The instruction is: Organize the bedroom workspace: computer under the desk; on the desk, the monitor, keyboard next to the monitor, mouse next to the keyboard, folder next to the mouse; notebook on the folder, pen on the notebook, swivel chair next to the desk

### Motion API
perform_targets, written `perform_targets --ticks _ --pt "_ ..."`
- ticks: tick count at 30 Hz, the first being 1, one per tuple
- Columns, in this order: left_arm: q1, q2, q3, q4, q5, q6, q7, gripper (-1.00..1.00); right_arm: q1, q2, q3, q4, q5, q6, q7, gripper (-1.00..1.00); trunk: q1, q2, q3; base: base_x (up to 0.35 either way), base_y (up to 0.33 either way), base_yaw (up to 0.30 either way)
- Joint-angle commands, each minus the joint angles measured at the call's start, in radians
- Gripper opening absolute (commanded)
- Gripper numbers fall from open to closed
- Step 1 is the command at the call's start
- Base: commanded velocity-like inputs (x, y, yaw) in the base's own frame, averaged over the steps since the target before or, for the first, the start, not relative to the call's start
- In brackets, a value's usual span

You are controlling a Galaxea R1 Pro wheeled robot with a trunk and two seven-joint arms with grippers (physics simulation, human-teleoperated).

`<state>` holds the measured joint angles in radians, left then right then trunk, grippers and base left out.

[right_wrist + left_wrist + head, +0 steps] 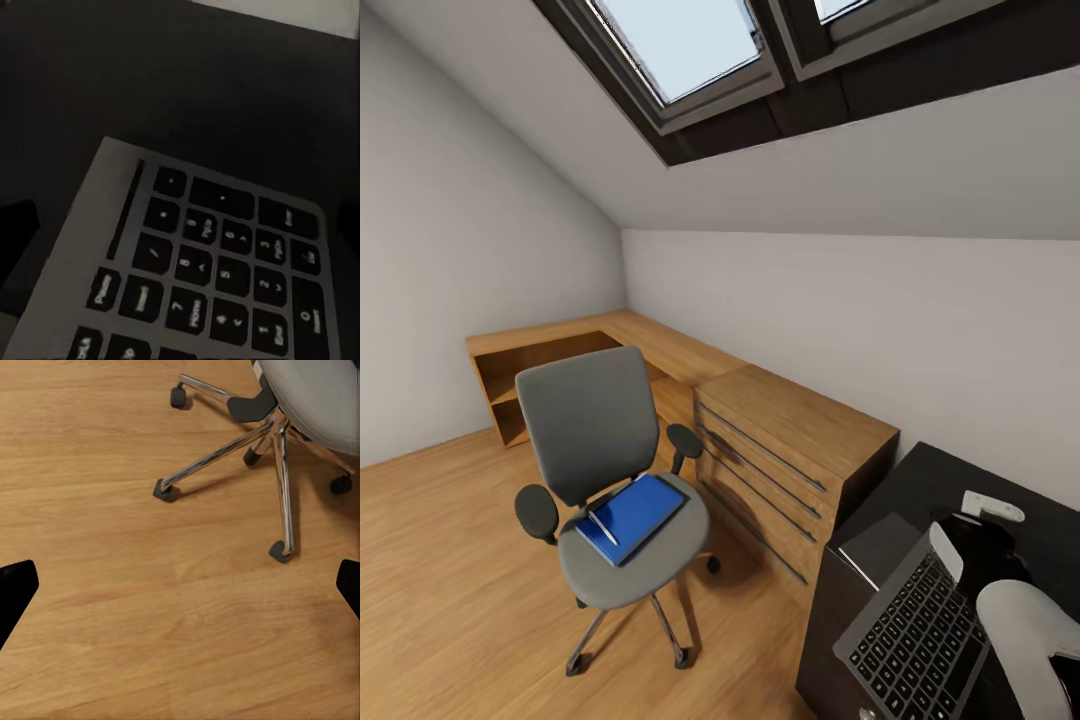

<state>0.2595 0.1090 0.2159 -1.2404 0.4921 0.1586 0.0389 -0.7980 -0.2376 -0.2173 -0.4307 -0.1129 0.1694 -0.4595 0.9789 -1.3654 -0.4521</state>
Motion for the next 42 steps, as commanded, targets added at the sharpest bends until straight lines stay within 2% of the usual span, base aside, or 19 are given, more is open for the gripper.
perform_targets --ticks 1,4,7,8,10,11,14,15,17,23,30,42 --pt "0.000 0.000 -0.001 -0.002 0.010 0.006 0.004 1.00 0.001 0.000 0.001 -0.032 -0.009 0.026 -0.003 1.00 0.000 -0.001 -0.001 0.000 0.000 0.000" --pt "0.000 -0.001 -0.001 -0.002 0.010 0.006 0.004 1.00 0.004 0.002 0.001 -0.090 -0.010 0.065 -0.002 1.00 0.000 -0.001 -0.001 0.000 0.000 0.000" --pt "0.000 -0.001 -0.001 0.001 0.009 0.006 0.004 1.00 0.019 0.014 0.000 -0.199 -0.011 0.117 0.001 1.00 0.000 -0.001 -0.001 0.000 0.000 0.000" --pt "0.000 -0.001 -0.002 0.004 0.005 0.006 0.005 1.00 0.041 0.023 0.000 -0.264 -0.011 0.138 0.003 1.00 0.000 -0.001 -0.001 0.000 0.000 0.000" --pt "0.000 -0.002 -0.005 0.006 -0.001 0.006 0.005 1.00 0.074 0.033 0.000 -0.334 -0.011 0.157 0.004 1.00 0.000 -0.001 -0.001 0.000 0.000 0.000" --pt "0.000 -0.002 -0.007 0.007 -0.005 0.005 0.005 1.00 0.093 0.037 0.000 -0.370 -0.011 0.166 0.004 1.00 0.000 -0.001 -0.001 -0.005 0.000 0.000" --pt "0.000 -0.001 -0.029 0.011 -0.024 0.003 0.008 1.00 0.213 0.069 0.000 -0.578 -0.011 0.213 0.005 1.00 0.000 -0.001 -0.001 -0.120 0.000 0.000" --pt "0.000 -0.002 -0.036 0.011 -0.029 0.003 0.008 1.00 0.271 0.108 0.000 -0.689 -0.008 0.235 0.004 1.00 0.000 -0.001 -0.001 -0.287 0.000 0.000" --pt "0.000 -0.001 -0.038 0.011 -0.031 0.003 0.008 1.00 0.287 0.130 0.000 -0.722 -0.004 0.245 0.003 1.00 0.000 -0.001 -0.001 -0.303 0.016 0.000" --pt "0.000 0.000 -0.039 0.012 -0.032 0.002 0.008 1.00 0.302 0.173 0.001 -0.752 0.001 0.255 -0.001 1.00 0.000 -0.001 -0.001 -0.320 0.085 0.000" --pt "0.000 0.000 -0.039 0.012 -0.032 0.002 0.006 1.00 0.304 0.186 0.001 -0.754 0.001 0.254 -0.002 1.00 0.000 -0.001 0.000 -0.290 0.195 -0.027" --pt "0.000 0.000 -0.038 0.012 -0.031 0.002 0.004 1.00 0.306 0.215 0.004 -0.751 0.000 0.248 -0.001 1.00 0.000 -0.001 0.010 -0.191 0.158 -0.189"
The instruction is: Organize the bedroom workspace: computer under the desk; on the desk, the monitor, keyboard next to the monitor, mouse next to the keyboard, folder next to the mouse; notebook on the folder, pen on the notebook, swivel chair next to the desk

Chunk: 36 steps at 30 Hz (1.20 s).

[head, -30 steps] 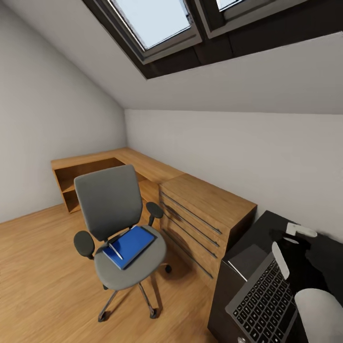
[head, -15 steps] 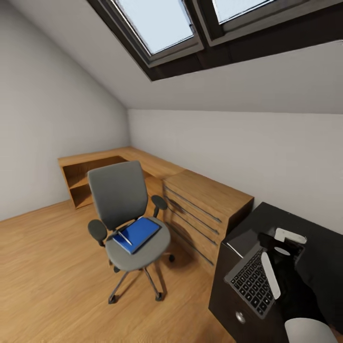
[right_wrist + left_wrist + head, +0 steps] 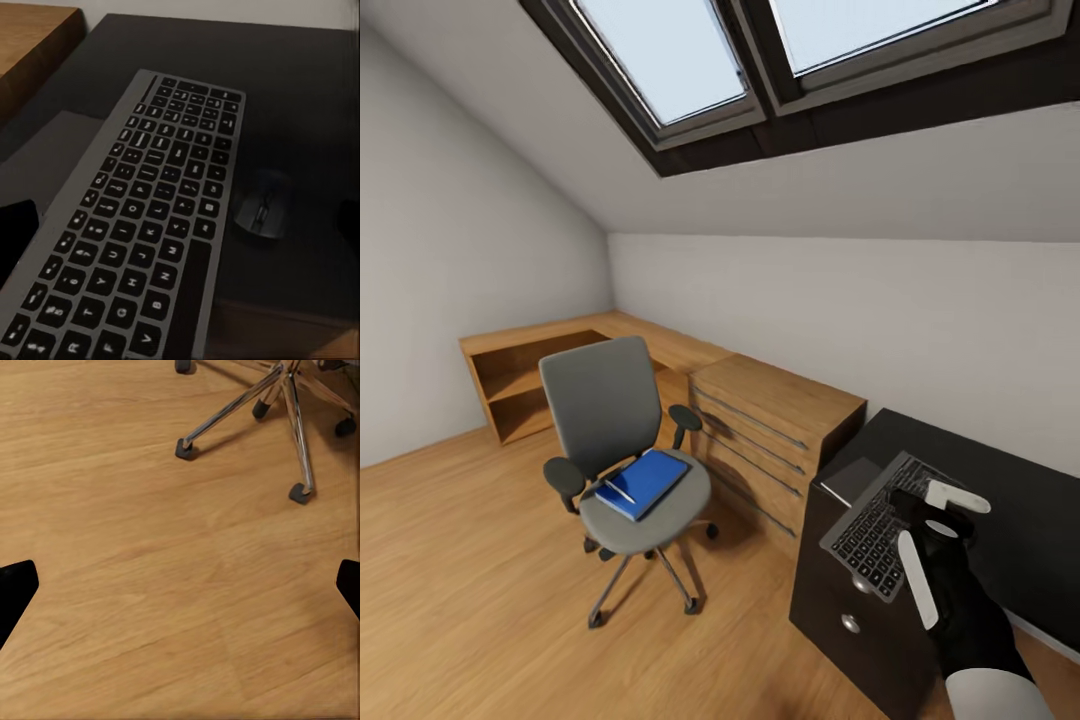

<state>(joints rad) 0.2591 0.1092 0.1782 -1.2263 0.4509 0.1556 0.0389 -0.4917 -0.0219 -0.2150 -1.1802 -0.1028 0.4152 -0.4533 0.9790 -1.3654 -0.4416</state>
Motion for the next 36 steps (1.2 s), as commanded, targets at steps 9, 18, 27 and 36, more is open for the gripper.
perform_targets --ticks 9,18,27,36 --pt "0.000 0.000 0.000 -0.002 0.009 0.004 0.007 1.00 0.016 0.015 0.004 -0.001 -0.010 0.001 -0.005 1.00 0.000 -0.001 0.007 -0.018 0.015 -0.212" --pt "0.000 0.000 -0.002 -0.002 0.011 0.004 0.009 1.00 0.027 0.039 0.024 -0.005 -0.006 0.000 -0.006 1.00 0.000 -0.001 0.011 -0.121 0.103 -0.107" --pt "0.000 0.000 -0.002 0.004 0.010 0.005 0.009 1.00 0.027 0.040 0.034 -0.008 -0.009 -0.002 -0.005 1.00 0.000 -0.001 0.011 -0.023 0.011 -0.006" --pt "0.000 0.000 -0.002 0.005 0.009 0.005 0.009 1.00 0.027 0.040 0.033 -0.002 -0.009 -0.003 -0.003 1.00 0.000 -0.001 0.017 -0.099 0.047 -0.157"
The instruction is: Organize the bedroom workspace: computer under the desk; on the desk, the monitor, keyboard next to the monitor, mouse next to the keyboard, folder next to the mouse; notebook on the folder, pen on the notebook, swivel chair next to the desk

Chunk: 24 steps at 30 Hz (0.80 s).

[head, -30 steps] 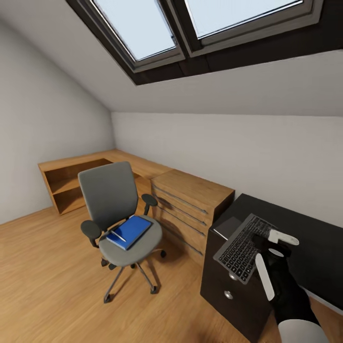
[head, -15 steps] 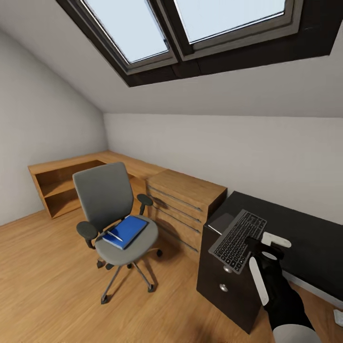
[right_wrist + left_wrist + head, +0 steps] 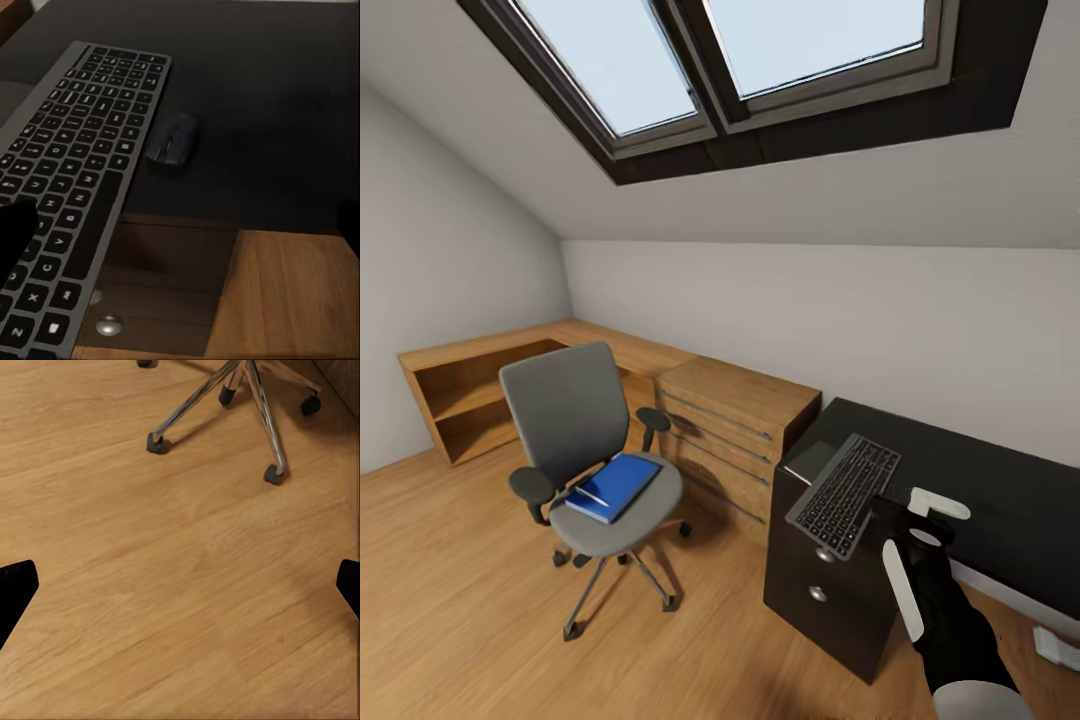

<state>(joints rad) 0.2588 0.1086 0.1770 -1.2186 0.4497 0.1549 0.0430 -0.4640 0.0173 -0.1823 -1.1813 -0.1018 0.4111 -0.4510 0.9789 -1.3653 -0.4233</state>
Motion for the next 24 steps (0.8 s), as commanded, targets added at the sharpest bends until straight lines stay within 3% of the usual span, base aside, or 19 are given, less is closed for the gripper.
perform_targets --ticks 1,7,13,22,23,24 --pt "0.000 0.000 -0.001 -0.002 0.010 0.005 0.005 1.00 -0.001 0.001 0.000 0.000 -0.011 0.001 -0.005 1.00 0.000 -0.001 0.000 -0.009 0.005 -0.240" --pt "0.000 0.000 -0.001 -0.002 0.010 0.005 0.005 1.00 0.026 -0.002 -0.001 0.014 -0.011 -0.012 0.018 1.00 0.000 -0.001 0.006 -0.002 0.001 -0.244" --pt "0.000 0.000 0.000 -0.002 0.010 0.005 0.005 1.00 0.061 0.004 0.000 0.029 -0.016 -0.125 0.061 1.00 0.000 -0.001 0.012 0.000 0.000 -0.245" --pt "0.000 0.001 0.001 -0.002 0.011 0.005 0.005 1.00 0.081 0.058 0.001 0.036 -0.019 -0.182 0.074 1.00 0.000 -0.001 0.018 -0.012 0.012 -0.192" --pt "0.000 0.002 0.002 -0.002 0.011 0.005 0.004 1.00 0.082 0.101 0.006 0.034 -0.019 -0.188 0.073 1.00 0.000 -0.001 0.018 -0.203 0.217 -0.012" --pt "0.000 0.002 0.002 -0.002 0.011 0.005 0.004 1.00 0.082 0.109 0.007 0.034 -0.020 -0.188 0.074 1.00 0.000 -0.001 0.018 -0.217 0.234 -0.005"
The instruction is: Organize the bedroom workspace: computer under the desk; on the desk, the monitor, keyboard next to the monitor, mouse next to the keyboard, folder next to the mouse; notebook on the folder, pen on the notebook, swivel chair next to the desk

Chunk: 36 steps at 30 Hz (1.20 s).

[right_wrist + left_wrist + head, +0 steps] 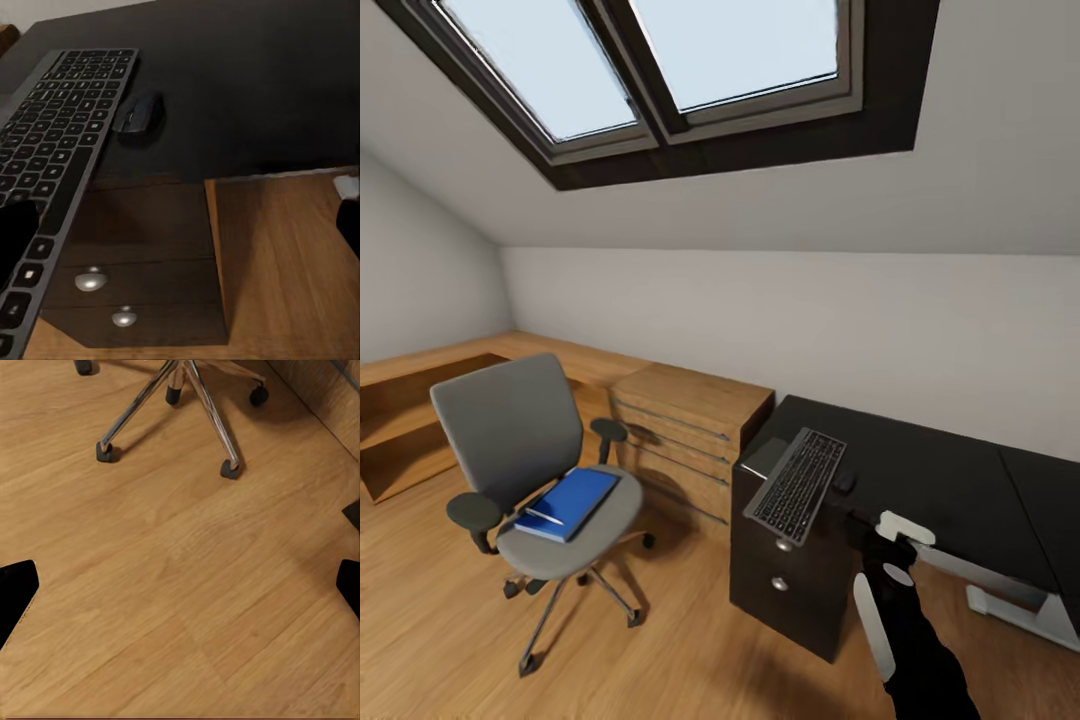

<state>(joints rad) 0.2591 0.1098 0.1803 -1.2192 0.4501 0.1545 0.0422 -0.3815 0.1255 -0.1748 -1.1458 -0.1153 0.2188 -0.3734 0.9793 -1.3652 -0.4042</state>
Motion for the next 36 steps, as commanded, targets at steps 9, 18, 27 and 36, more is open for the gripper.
perform_targets --ticks 9,18,27,36 --pt "0.000 0.001 -0.001 -0.002 0.012 0.005 0.005 1.00 0.000 0.006 0.013 0.034 -0.005 0.002 -0.002 1.00 0.000 -0.001 -0.001 -0.225 0.246 -0.001" --pt "0.000 0.000 -0.001 -0.002 0.011 0.005 0.005 1.00 0.000 0.004 0.150 0.067 -0.007 -0.056 -0.004 1.00 0.000 -0.001 -0.001 -0.041 0.092 0.000" --pt "0.000 -0.001 -0.001 -0.002 0.011 0.005 0.005 1.00 0.000 0.003 0.152 0.069 -0.005 -0.076 -0.001 1.00 0.000 -0.001 0.008 0.000 0.268 -0.162" --pt "0.000 -0.001 -0.001 -0.002 0.012 0.005 0.005 1.00 0.000 0.005 0.153 0.074 -0.004 -0.078 -0.001 1.00 0.000 -0.001 0.018 0.000 0.316 -0.228"
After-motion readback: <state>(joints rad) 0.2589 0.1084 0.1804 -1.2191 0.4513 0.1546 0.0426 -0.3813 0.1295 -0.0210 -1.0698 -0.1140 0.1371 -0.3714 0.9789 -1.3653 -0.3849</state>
